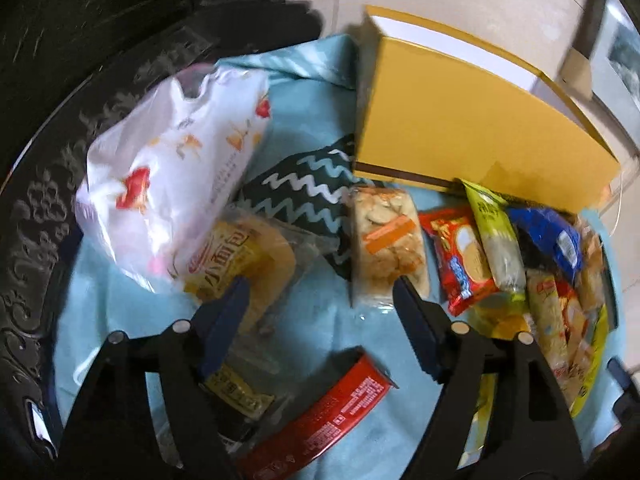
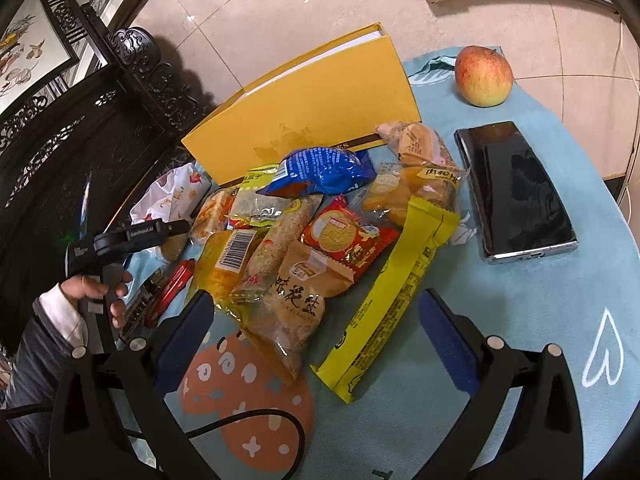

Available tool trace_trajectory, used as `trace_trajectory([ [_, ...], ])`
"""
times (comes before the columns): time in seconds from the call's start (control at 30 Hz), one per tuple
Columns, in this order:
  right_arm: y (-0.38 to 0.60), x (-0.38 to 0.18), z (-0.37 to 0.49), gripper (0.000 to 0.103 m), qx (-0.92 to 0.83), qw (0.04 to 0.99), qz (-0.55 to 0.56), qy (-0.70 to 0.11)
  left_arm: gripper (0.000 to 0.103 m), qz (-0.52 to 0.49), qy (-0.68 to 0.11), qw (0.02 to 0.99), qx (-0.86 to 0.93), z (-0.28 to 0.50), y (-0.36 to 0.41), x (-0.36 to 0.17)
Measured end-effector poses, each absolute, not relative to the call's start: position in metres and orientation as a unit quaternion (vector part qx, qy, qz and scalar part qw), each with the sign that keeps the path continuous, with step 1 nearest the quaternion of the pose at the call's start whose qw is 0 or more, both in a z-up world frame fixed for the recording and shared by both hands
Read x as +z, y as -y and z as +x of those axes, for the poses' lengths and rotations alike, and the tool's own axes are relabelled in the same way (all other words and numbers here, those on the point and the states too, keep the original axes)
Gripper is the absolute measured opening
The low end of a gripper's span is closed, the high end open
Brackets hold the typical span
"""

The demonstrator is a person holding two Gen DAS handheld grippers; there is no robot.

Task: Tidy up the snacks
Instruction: 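Move the left gripper over the pile and grasp the yellow bread bag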

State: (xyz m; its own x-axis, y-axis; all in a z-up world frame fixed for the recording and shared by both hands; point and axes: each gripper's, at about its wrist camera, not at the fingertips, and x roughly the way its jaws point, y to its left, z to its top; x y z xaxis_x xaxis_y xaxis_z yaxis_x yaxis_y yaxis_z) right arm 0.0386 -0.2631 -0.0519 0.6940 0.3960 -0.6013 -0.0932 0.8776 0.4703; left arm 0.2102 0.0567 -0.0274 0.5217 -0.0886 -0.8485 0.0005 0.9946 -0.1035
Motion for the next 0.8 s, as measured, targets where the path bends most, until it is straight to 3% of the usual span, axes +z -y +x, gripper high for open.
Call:
trace_trajectory([
  [0.1, 0.262, -0.051, 0.037, 0.102, 0.139, 0.897, 0.206, -0.365, 0.08, -0.079, -0.489, 0.867, -0.047, 0.211, -0.064, -0.014],
  [0.23, 0.261, -0.05, 0.036, 0.102, 0.145, 0.897, 0.206, -0.363, 0.094, -0.04, -0.472, 0.88, -0.033, 0.206, -0.066, 0.004],
  [0.47, 0.258, -0.049, 0.035, 0.102, 0.151, 0.897, 0.201, -0.364, 0.094, -0.024, -0.516, 0.856, 0.025, 0.223, -0.088, -0.034],
  [0.7, 0.255, -0.051, 0.036, 0.102, 0.151, 0.895, 0.197, -0.371, 0.094, -0.03, -0.509, 0.859, 0.047, 0.25, -0.083, -0.05],
  [0.8, 0.252, -0.053, 0.037, 0.102, 0.148, 0.894, 0.191, -0.377, 0.093, 0.016, -0.507, 0.86, 0.05, 0.254, -0.067, -0.06],
])
